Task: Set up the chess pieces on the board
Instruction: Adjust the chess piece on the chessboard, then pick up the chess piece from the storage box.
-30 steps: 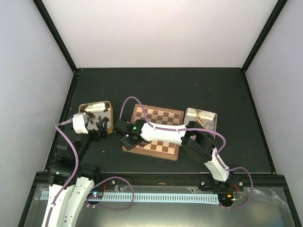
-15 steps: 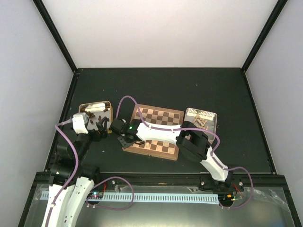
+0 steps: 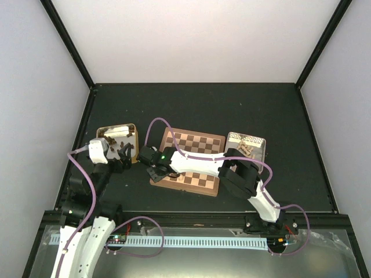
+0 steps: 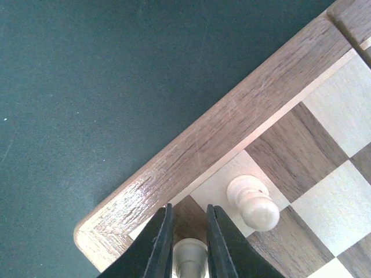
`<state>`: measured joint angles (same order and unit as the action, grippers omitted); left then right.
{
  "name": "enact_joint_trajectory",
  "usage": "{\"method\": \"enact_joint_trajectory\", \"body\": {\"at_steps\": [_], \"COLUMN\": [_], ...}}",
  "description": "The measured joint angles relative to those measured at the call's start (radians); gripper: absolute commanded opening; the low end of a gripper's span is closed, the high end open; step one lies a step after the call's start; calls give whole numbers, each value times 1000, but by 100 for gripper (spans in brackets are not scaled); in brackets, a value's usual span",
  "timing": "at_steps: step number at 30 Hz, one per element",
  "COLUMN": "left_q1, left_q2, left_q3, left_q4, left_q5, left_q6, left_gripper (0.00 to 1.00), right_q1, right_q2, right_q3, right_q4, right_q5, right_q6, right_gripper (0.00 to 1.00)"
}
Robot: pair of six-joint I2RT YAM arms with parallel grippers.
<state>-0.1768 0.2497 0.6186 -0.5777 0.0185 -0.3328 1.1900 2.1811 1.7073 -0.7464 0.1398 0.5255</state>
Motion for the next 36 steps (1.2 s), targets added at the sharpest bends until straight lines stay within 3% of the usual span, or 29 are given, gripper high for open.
{"method": "enact_joint_trajectory", "body": {"at_steps": [11, 18, 24, 36], "left_q1": [0, 0, 0, 0], "left_q2": [0, 0, 0, -1], "left_q3": [0, 0, 0, 0], "left_q4": [0, 0, 0, -6], "left_q5": [0, 0, 0, -26], "left_q6": [0, 0, 0, -1], "left_gripper": [99, 99, 99, 99], "right_q1": [0, 0, 0, -53], "right_q2": [0, 0, -11, -308], "right_q3": [0, 0, 0, -178], "right_q4": [21, 24, 23, 115], "right_q5": [-38, -37, -33, 19], "right_q6": [0, 10, 13, 63], "right_gripper": [20, 34, 39, 40]}}
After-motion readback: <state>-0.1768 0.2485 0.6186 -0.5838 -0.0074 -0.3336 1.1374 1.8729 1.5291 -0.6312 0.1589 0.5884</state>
